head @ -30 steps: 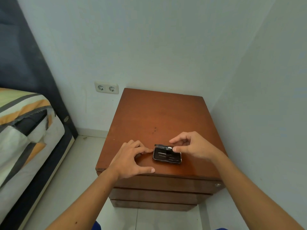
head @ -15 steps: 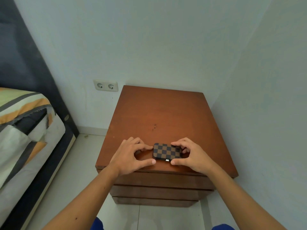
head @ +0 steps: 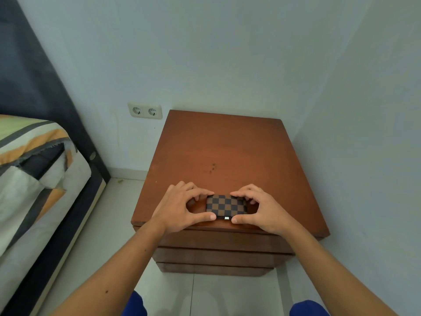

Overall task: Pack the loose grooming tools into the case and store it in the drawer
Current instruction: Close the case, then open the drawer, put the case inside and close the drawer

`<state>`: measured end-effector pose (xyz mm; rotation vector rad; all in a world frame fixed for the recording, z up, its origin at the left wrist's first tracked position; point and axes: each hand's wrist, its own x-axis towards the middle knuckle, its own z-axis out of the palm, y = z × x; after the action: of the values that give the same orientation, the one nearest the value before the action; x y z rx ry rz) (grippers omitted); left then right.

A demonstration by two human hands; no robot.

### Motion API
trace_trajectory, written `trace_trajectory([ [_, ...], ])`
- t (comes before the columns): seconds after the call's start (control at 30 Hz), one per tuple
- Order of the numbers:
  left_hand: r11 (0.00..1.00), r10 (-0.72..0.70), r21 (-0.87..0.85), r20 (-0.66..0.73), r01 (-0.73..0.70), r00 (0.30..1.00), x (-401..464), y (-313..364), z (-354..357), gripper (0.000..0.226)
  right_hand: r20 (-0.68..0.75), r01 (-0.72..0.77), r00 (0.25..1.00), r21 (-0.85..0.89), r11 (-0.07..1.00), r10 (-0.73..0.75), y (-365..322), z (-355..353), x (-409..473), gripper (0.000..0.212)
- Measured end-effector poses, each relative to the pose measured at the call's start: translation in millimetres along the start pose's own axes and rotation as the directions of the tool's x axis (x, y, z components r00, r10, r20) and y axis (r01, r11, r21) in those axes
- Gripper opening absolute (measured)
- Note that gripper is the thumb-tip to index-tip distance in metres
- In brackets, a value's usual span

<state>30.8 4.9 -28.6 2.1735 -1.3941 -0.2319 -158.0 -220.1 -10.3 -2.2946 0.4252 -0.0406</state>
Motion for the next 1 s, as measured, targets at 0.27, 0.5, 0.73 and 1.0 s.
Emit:
trace_trajectory([
  [0.27,0.999,-0.013,0.043,-0.006,0.013,1.000,4.2,-0.3,4.6,0.068,-0.035,0.033,0.999,-0.014,0.999,-0.033,4.7,6.4,0.6,0.069],
  [0.5,0.998,-0.014,0.068,0.013,0.013,1.000,1.3,0.6,4.1,0.075,-0.030,0.034,0.999,-0.040,0.999,-0.035,2.9,7.1,-1.4,0.071],
  [0.73,0.994,-0.029,0.101,-0.021,0.031,0.999,-3.8,1.8,6.1,0.083,-0.053,-0.006,0.999,-0.063,0.998,0.002,-5.7,9.6,-11.1,0.077],
  [1.0,0.981,-0.100,0.133,-0.259,0.138,0.961,-38.5,14.7,18.6,0.075,-0.243,-0.060,0.969,-0.062,0.996,0.043,-14.5,25.5,-40.7,0.084],
])
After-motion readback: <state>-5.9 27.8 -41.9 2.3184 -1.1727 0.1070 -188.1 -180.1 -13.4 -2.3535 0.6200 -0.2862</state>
